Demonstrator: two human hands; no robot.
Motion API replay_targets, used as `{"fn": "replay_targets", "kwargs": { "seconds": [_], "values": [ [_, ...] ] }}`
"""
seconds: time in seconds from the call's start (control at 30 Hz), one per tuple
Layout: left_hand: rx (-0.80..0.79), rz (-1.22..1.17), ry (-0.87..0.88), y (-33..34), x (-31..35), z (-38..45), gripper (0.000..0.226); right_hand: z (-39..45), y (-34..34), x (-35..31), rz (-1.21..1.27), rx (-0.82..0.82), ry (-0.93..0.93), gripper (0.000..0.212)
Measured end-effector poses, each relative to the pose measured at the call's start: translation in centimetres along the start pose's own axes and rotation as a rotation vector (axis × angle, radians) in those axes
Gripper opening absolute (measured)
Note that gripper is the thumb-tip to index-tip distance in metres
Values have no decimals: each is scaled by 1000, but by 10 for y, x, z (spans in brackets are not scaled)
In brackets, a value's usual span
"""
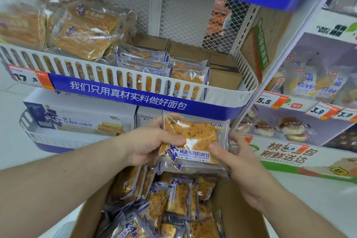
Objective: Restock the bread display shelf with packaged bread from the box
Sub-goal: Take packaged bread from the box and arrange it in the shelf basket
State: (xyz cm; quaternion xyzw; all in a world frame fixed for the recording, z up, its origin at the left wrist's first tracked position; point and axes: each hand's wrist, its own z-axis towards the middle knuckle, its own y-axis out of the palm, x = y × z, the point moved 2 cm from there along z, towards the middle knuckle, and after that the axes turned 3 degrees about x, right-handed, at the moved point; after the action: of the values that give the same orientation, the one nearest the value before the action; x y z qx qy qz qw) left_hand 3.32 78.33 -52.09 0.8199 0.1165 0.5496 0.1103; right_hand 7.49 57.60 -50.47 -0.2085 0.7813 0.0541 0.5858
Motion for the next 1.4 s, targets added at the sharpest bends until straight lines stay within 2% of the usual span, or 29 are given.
{"fn": "replay_targets", "kwargs": {
  "seconds": [0.17,0.23,0.3,0.4,0.47,0.5,0.57,0.63,0.7,0.8,0.9,0.97,1.03,1.07,1.13,1.2,1.23,1.3,1.37,1.4],
  "values": [
    [58,39,85,7,5,-2,55,0,8,0,180,-65,39,42],
    [95,23,76,5,5,-2,50,0,11,1,264,-119,95,31],
    [104,33,69,5,6,-3,49,-1,11,2,294,-148,130,35],
    [89,102,86,3,10,-3,56,0,8,2,257,-200,150,52],
    [102,169,111,1,17,-3,56,1,6,-4,132,-195,107,71],
    [111,212,132,1,21,-3,53,2,3,-9,-7,-138,45,85],
    [115,309,185,2,28,-5,52,6,-2,-24,-435,1,-144,114],
    [100,408,233,6,35,-7,57,8,0,-42,-894,9,-354,128],
    [76,484,281,8,41,-11,65,14,6,-56,-1125,-116,-480,123],
    [29,543,353,8,51,-15,78,30,16,-67,-1094,-290,-471,111],
    [44,639,417,4,60,-18,86,40,25,-70,-1055,-300,-512,96],
    [94,658,470,-1,67,-16,86,44,30,-73,-1010,-289,-570,72],
    [159,627,560,-7,73,-13,80,46,30,-86,-1007,-244,-604,46],
    [207,603,614,-11,78,-12,72,48,27,-96,-1028,-190,-632,42],
    [345,602,736,-20,87,-9,57,55,16,-122,-1118,-4,-755,47],
    [491,809,783,-32,93,-5,57,59,4,-153,-1210,230,-933,50],
    [546,1031,749,-37,93,-1,63,60,0,-168,-1268,319,-998,47],
    [571,1471,560,-50,85,11,81,68,-2,-192,-1491,413,-1009,39],
    [549,1657,386,-60,73,20,95,81,3,-206,-1735,393,-960,34],
    [546,1683,360,-62,69,23,97,88,7,-208,-1814,353,-931,31]
  ]
}}
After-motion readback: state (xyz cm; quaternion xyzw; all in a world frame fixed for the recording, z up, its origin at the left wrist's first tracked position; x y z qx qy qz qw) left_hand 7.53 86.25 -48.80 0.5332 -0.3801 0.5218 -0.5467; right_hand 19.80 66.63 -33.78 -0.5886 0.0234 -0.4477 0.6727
